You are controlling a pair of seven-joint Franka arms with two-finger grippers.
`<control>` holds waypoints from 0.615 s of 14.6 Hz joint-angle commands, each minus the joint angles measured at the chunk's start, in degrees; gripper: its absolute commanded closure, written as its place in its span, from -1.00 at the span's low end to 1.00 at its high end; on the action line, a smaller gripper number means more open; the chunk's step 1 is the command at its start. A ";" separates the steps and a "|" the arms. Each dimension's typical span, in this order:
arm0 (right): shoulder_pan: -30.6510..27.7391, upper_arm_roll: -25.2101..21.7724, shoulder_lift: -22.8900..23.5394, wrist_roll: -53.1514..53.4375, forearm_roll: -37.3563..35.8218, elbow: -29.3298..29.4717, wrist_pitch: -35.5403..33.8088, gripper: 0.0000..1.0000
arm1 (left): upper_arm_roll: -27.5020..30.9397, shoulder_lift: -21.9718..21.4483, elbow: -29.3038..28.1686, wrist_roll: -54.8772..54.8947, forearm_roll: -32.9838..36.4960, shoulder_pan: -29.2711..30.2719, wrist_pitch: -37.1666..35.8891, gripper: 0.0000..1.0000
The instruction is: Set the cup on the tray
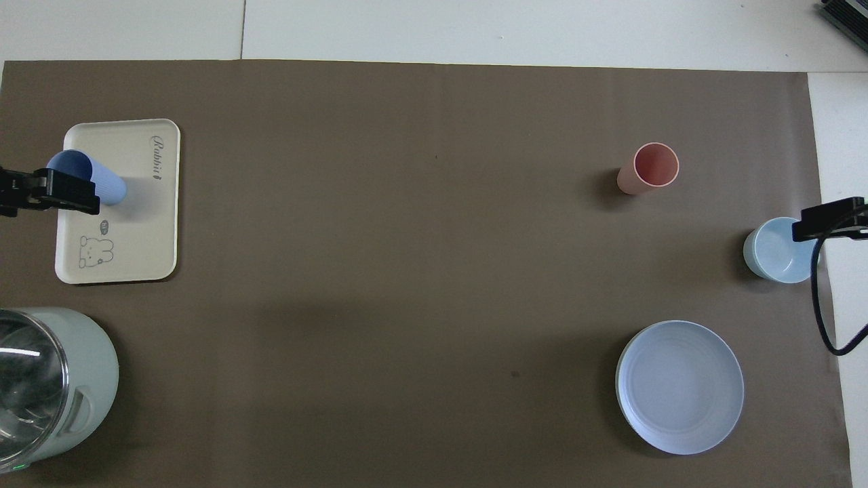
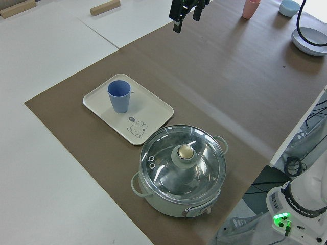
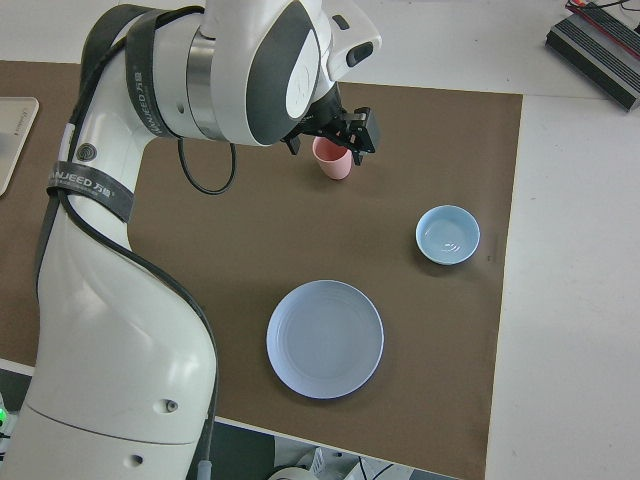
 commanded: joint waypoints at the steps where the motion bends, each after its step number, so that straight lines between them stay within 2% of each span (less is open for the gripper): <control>1: -0.46 0.22 1.11 -1.62 0.21 1.67 -1.84 -1.00 | 0.04 -1.06 -0.74 0.28 1.29 0.02 0.47 -1.00; 5: -0.02 0.57 0.67 -1.10 0.91 0.79 -2.46 -1.00 | 0.04 -1.06 -0.83 0.19 1.20 0.02 0.30 -1.00; 9: 0.51 0.57 -0.04 -0.92 1.00 -1.23 0.26 -1.00 | -0.05 -1.06 -0.83 0.28 1.20 0.02 0.30 -1.00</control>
